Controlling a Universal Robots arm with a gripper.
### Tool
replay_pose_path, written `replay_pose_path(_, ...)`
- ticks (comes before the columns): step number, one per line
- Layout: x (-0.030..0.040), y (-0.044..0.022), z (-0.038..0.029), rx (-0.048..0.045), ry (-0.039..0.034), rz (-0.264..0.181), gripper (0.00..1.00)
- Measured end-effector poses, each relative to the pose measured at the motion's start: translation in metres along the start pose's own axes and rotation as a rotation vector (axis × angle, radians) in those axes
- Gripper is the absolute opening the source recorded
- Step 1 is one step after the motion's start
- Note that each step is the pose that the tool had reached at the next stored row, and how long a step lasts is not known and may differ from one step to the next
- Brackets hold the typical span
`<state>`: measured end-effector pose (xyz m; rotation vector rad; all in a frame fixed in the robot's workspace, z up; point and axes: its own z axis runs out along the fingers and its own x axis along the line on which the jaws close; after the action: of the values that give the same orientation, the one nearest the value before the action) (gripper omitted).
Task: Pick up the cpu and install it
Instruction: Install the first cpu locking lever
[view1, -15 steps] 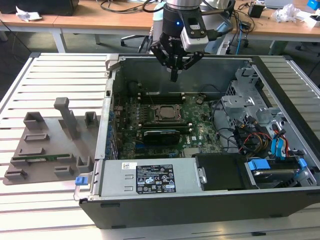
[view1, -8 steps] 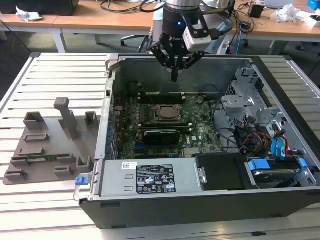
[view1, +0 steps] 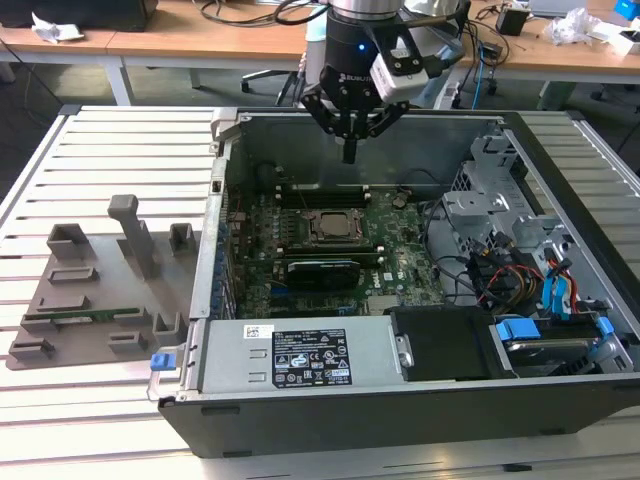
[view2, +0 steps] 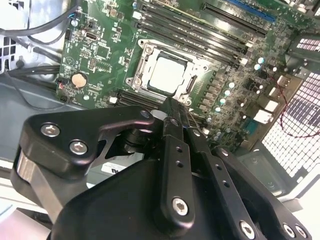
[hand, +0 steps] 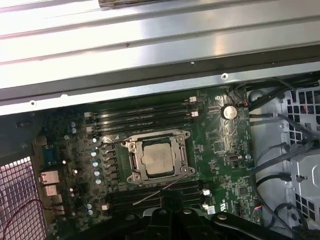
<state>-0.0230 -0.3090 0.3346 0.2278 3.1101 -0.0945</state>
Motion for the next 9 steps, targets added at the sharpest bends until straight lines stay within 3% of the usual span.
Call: replay_pose_path(9, 0.0, 0.0, 0.0, -0.0031, -0.0034, -0.062, 0.11)
